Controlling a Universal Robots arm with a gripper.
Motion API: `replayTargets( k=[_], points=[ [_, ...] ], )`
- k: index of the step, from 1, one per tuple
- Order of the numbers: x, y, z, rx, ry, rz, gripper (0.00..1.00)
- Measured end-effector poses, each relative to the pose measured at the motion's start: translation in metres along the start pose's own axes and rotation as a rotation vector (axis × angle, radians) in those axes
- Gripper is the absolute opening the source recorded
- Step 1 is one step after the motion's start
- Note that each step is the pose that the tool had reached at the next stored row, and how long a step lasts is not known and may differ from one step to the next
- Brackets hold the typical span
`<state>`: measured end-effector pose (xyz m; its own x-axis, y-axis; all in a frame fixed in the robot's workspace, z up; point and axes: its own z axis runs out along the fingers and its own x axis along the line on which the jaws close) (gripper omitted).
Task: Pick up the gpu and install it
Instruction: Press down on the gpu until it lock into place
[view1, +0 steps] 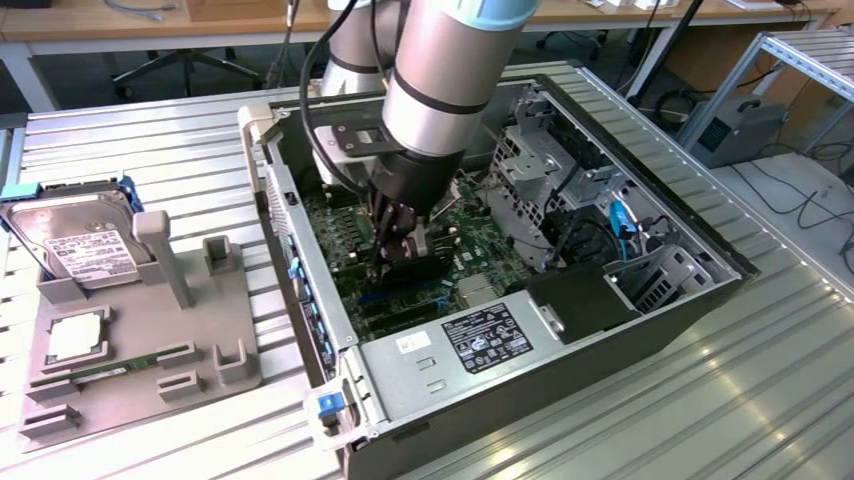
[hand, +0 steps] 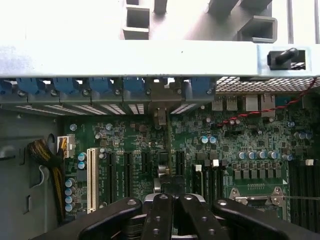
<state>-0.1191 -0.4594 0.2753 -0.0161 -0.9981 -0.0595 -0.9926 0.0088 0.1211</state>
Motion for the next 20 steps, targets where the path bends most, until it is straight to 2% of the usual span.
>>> replayTargets(
  k=[9,11,14,18,20],
  points=[
    [0.0002,0.002,0.0039,-0.0001,0.0018,0.0,0.11],
    [0.0001,0.0006,0.0048,0.0009,0.0001,0.0,0.11],
    [0.0002,-0.0022,0.0047,0.0004,0.0008,0.0,0.11],
    [0.0001,-0.0046,0.004,0.0002,0.0012,-0.001,0.11],
    [-0.0002,-0.0042,-0.0025,0.0002,0.0014,-0.001,0.11]
  ],
)
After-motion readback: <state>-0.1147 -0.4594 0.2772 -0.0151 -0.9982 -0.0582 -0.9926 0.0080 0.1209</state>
